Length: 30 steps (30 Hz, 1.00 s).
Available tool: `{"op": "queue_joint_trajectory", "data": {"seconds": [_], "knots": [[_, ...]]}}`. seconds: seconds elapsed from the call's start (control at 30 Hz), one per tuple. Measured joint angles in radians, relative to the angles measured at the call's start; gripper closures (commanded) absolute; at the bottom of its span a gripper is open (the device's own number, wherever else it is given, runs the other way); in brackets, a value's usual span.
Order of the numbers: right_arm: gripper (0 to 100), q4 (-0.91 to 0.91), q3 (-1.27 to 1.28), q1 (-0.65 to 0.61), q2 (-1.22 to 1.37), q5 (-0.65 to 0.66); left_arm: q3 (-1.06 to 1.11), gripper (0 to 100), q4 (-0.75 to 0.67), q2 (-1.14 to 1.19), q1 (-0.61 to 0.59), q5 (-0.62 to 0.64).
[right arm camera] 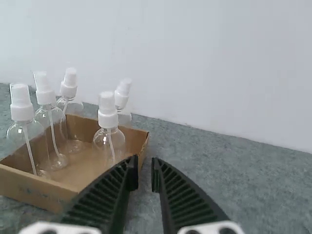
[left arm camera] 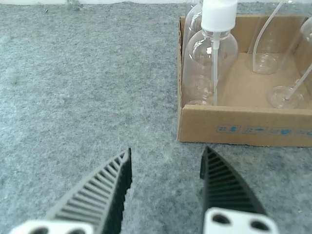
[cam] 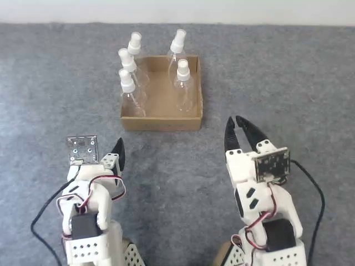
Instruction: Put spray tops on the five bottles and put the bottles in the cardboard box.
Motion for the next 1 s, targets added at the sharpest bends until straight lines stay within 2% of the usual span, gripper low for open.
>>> {"op": "queue_joint_trajectory", "data": {"seconds": [0.3, 0.63, 1.0], "knots": [[98.2, 0.000, 0.095, 0.072, 0.002, 0.000, 0.000, 78, 0.000, 0.000, 0.000, 0.000], [98.2, 0.002, 0.210, 0.074, 0.003, 0.000, 0.000, 78, 0.000, 0.000, 0.000, 0.000], [98.2, 0.127, 0.212, 0.075, 0.003, 0.000, 0.000, 78, 0.000, 0.000, 0.000, 0.000]]}}
